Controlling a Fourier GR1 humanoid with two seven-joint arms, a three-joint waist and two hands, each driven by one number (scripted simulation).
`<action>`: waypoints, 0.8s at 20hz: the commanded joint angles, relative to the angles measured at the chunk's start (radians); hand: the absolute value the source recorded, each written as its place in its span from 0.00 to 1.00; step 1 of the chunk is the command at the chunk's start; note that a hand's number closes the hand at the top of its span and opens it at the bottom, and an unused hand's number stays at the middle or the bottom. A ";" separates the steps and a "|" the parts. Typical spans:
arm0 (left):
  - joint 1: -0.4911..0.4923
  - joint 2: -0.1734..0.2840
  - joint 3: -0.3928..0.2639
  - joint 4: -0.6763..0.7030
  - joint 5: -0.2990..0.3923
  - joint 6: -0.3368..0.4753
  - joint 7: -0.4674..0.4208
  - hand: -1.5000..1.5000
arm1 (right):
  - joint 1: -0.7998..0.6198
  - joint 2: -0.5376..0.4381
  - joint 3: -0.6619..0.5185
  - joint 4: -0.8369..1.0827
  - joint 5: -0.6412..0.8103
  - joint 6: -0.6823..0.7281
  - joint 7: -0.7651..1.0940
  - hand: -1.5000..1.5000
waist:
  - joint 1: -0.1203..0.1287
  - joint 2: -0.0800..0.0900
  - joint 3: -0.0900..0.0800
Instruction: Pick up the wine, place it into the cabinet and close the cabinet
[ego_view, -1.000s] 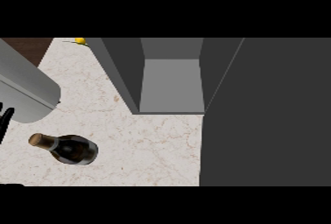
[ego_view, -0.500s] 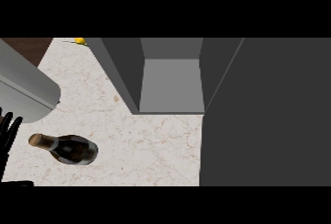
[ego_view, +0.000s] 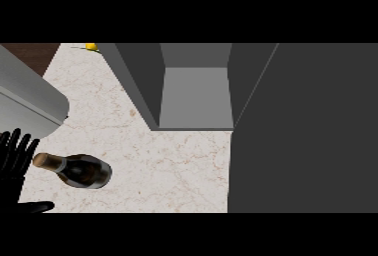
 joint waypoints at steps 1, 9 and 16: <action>0.002 0.000 -0.009 0.080 -0.037 -0.025 -0.057 0.00 | 0.080 -0.032 -0.083 0.044 -0.090 0.104 -0.104 0.00 | -0.002 0.000 0.001; -0.111 0.027 -0.029 0.305 -0.136 -0.020 -0.227 0.00 | -0.039 -0.018 -0.045 -0.034 -0.047 -0.008 0.063 0.00 | -0.001 0.000 0.000; -0.102 0.061 -0.025 0.510 -0.153 -0.099 -0.365 0.00 | 0.082 -0.018 -0.086 -0.042 -0.094 0.067 -0.018 0.00 | -0.003 0.000 0.000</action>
